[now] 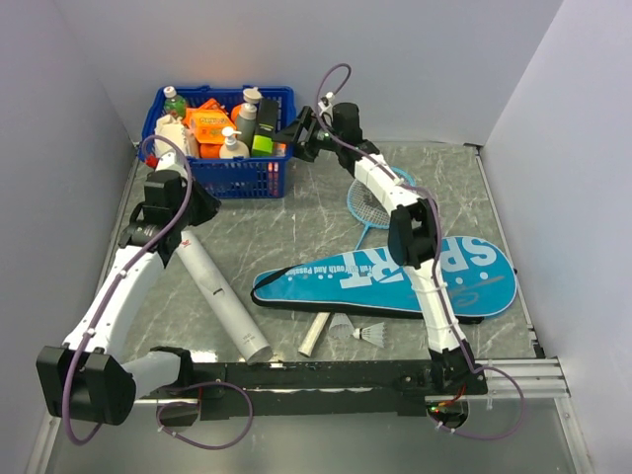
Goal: Pack up the badminton gear
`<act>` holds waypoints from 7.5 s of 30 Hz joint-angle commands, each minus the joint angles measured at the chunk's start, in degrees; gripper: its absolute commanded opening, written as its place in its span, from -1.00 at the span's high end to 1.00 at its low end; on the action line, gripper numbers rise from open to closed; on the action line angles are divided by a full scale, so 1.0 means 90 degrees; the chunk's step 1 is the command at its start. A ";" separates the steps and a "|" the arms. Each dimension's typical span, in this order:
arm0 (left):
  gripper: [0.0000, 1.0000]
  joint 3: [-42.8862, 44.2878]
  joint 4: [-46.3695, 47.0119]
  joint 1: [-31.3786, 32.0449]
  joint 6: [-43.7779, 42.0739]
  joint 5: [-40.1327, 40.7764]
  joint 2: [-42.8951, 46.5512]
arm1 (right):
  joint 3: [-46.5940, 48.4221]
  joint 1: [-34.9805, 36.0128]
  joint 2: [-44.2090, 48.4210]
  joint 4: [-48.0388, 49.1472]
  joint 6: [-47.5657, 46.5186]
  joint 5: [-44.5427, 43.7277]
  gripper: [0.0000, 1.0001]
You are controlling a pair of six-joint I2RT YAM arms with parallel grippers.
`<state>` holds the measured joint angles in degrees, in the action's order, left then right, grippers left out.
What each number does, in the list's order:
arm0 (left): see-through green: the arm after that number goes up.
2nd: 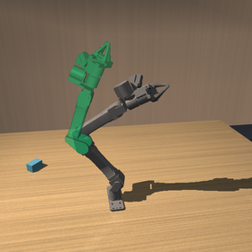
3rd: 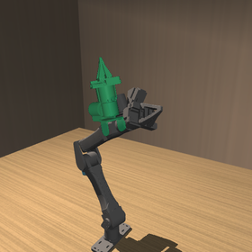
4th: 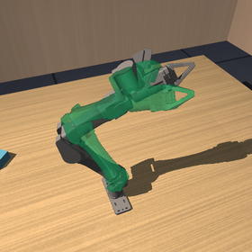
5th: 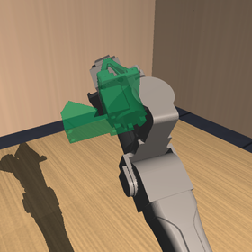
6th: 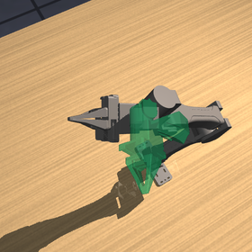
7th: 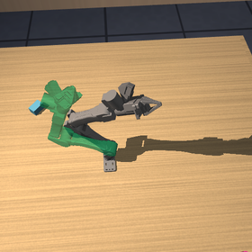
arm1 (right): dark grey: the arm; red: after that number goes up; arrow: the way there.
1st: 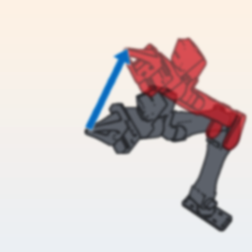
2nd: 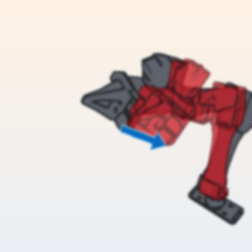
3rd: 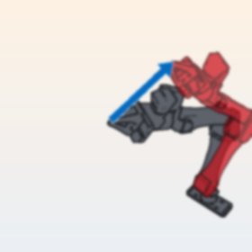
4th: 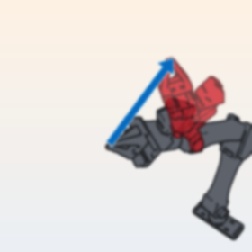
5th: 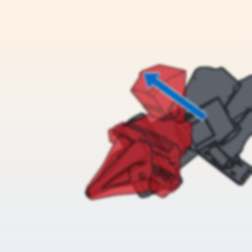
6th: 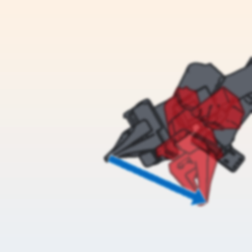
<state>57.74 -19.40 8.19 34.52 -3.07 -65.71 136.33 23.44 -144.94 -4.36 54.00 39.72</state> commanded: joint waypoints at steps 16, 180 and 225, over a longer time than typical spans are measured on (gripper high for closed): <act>0.76 0.0011 -0.0052 -0.0021 -0.0232 0.0136 0.0339 | 0.0770 0.1243 -0.1151 0.3629 0.2223 0.0830 -0.88; 0.98 0.0732 -0.0843 -0.0206 -0.0553 0.1868 -0.0825 | -0.7201 0.2024 0.7843 -0.3187 -0.3929 -0.3466 -1.00; 0.98 -0.1795 0.2300 0.6385 -0.3485 -0.0030 0.1686 | -0.7833 0.1370 1.1369 -0.4692 -0.3139 -0.1006 -0.45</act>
<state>43.97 -9.10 65.34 -1.50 -2.94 -53.54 67.75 36.01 -42.30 -51.94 22.15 22.76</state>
